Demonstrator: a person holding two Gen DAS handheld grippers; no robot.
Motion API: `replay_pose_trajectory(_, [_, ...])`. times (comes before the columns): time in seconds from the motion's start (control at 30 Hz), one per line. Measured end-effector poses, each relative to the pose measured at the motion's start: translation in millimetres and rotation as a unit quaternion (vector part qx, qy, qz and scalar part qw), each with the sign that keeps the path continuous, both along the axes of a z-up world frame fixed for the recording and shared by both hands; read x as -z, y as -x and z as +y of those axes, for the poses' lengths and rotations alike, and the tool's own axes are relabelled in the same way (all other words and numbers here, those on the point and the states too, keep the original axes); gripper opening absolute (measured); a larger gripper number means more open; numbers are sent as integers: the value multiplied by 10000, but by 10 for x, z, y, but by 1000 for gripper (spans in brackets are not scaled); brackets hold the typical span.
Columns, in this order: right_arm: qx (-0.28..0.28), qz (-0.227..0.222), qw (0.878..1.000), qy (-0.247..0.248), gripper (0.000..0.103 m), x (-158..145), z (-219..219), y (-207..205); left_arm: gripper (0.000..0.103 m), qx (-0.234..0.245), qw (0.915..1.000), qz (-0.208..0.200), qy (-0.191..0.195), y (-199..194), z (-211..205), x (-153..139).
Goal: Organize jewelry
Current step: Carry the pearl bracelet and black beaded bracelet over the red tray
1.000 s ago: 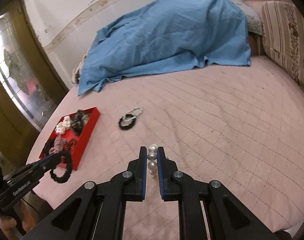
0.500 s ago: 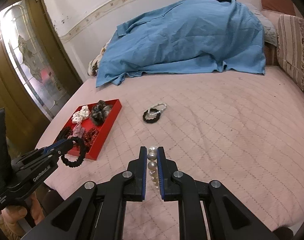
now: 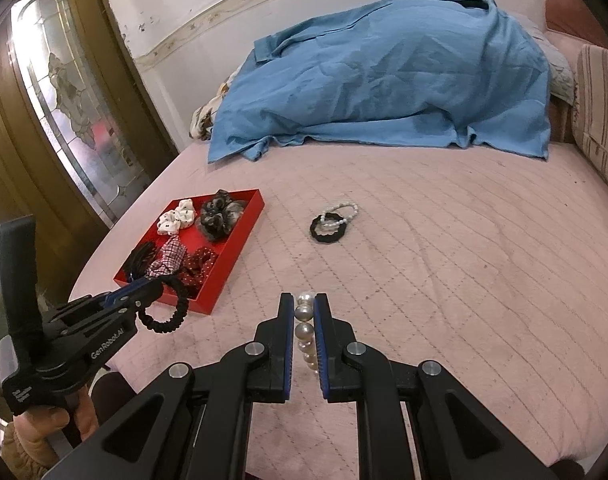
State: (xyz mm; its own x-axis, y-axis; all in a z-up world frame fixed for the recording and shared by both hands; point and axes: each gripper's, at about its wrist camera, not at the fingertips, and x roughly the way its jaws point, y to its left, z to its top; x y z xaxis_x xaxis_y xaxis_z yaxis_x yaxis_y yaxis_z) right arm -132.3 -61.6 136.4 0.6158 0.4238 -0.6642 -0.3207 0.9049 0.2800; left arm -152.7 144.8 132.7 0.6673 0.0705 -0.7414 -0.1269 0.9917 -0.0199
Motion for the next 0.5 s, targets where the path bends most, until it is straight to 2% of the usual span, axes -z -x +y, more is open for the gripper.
replay_pose_trajectory(0.5, [-418,45,9990,150,11,-107,494,-223,12,-401,9988,87,269,-28,572,90])
